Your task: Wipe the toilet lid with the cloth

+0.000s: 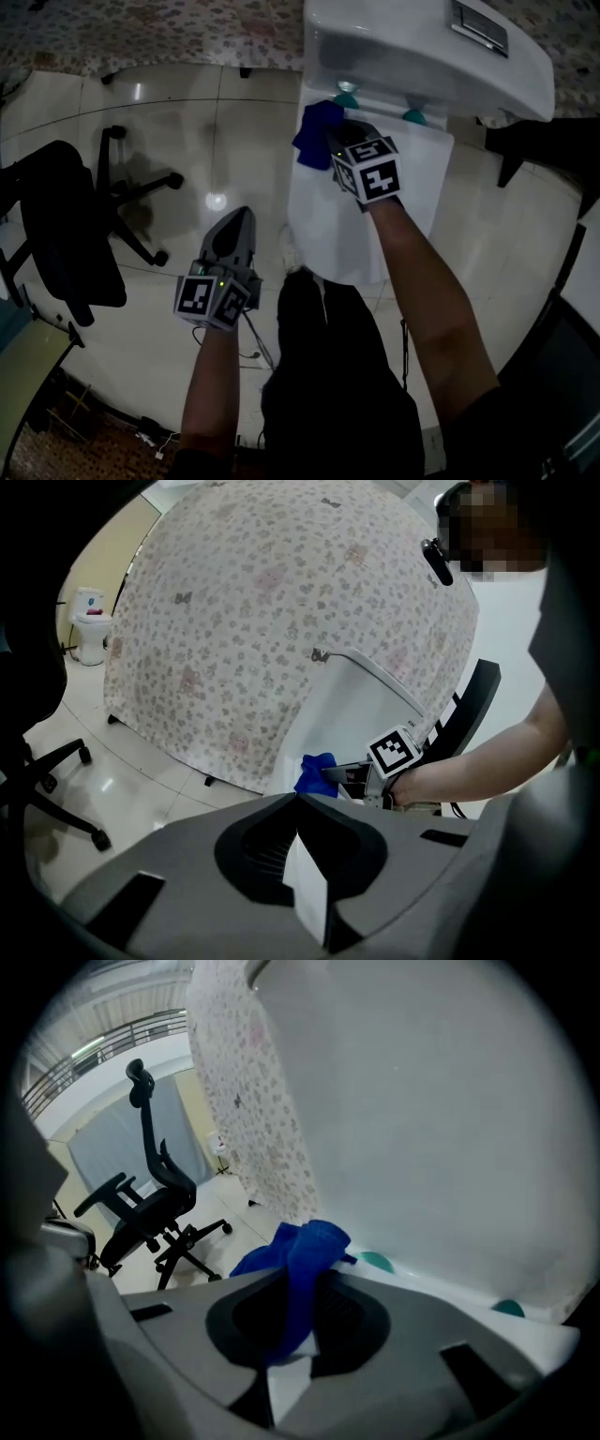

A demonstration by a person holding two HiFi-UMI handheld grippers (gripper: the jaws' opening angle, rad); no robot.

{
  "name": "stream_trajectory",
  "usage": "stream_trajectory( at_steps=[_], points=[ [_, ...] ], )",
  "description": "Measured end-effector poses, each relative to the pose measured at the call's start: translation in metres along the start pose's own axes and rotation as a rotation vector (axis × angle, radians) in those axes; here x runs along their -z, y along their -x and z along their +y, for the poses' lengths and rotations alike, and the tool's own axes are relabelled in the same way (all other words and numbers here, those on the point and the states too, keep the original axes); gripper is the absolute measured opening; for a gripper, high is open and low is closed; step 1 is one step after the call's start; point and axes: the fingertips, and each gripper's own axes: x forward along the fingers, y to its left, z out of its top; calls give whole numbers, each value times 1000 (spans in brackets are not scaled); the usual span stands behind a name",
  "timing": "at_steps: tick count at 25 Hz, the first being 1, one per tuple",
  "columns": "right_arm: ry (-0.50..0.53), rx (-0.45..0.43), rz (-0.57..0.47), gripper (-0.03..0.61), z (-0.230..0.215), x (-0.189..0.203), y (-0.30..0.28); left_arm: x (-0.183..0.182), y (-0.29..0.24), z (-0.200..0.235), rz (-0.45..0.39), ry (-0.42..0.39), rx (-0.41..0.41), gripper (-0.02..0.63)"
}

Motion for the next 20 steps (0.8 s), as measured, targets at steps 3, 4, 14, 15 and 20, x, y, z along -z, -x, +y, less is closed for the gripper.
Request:
stream_trajectory(
  at_steps=[3, 4, 14, 15, 20],
  points=[
    [-12, 13, -23, 52, -21, 7, 14, 7, -9, -9, 10, -7, 9, -8],
    [-10, 22, -26, 52, -29, 9, 20, 9, -12, -12, 11, -9, 11, -8],
    [146, 199, 47, 52, -140, 66, 102, 22, -28, -39, 27, -2, 16, -8],
    [138, 220, 55, 54, -152, 73, 110, 21, -29, -40, 28, -6, 18, -8],
    [83, 317, 89, 52, -201, 102, 145, 20, -35, -52, 39, -38, 39, -8]
  ],
)
